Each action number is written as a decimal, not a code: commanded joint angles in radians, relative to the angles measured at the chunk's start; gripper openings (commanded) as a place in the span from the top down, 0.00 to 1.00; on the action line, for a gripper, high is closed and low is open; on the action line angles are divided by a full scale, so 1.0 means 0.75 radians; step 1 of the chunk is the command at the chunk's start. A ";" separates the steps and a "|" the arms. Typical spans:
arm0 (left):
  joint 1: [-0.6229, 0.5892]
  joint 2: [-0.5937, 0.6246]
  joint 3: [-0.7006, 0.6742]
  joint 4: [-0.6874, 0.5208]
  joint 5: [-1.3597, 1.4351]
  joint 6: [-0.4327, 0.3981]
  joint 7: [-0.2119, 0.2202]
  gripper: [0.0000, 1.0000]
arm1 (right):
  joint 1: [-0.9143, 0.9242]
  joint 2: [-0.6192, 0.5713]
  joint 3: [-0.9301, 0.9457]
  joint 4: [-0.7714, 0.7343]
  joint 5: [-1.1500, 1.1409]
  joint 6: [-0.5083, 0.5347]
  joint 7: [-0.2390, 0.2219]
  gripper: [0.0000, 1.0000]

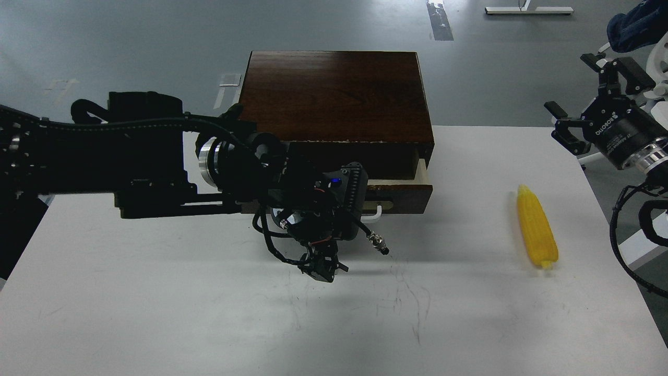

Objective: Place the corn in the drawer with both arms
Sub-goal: 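Pull the drawer open toward the robot with the left gripper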

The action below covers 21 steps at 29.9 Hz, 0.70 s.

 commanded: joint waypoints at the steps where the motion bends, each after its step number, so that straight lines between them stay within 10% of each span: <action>1: -0.001 0.007 0.000 -0.016 0.000 0.000 0.001 0.02 | 0.000 0.000 0.000 0.000 0.000 0.000 0.000 0.00; 21: -0.054 0.032 -0.006 0.013 0.000 0.000 0.001 0.02 | -0.004 -0.014 0.006 0.002 0.000 0.000 0.000 0.00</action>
